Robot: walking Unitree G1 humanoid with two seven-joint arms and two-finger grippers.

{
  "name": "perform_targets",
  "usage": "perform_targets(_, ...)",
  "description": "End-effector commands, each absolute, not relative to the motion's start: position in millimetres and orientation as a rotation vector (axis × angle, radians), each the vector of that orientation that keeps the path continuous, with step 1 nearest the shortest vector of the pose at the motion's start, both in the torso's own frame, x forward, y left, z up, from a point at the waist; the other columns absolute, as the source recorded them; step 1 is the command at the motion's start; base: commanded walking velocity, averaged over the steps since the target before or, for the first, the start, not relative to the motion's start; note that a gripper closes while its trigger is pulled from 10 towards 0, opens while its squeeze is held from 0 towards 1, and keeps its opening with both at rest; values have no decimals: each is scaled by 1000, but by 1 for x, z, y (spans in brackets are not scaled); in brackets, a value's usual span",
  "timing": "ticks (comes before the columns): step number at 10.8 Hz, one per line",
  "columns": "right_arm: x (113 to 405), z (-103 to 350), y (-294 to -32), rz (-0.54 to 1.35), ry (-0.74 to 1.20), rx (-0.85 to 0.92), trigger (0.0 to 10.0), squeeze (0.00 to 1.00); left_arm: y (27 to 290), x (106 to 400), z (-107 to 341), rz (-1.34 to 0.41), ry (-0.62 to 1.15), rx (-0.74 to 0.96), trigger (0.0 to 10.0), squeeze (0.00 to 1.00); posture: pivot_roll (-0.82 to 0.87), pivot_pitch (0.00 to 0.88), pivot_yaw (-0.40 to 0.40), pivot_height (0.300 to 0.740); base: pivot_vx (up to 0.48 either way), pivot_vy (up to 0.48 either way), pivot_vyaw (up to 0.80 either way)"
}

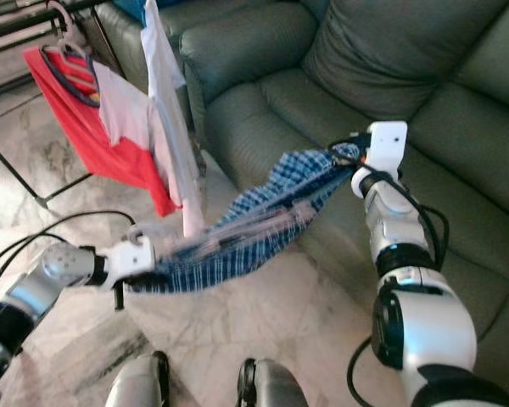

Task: Hang hanger

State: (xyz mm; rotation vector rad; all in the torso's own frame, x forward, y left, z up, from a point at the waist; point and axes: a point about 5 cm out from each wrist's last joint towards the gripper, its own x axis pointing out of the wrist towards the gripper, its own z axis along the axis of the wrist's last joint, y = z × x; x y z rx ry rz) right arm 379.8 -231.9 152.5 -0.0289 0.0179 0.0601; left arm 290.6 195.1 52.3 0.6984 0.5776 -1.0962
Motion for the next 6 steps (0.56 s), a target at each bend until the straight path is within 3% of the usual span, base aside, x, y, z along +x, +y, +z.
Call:
perform_targets(1, 379, 174, -247, 13, -85, -38, 0, 0, 219, 279, 31, -1028, 729, 719, 0, 0, 50, 127, -96, 740, 0, 0, 0)
perform_targets(4, 385, 182, -237, 58, -108, -36, 0, 0, 228, 274, 17, -1039, 818, 943, 0, 0, 48, 128, -98, 740, 0, 0, 0)
perform_targets(6, 392, 188, -214, 91, -127, -19, 0, 0, 227, 272, 9, -1068, 865, 1053, 0, 0, 46, 129, -96, 740, 0, 0, 0)
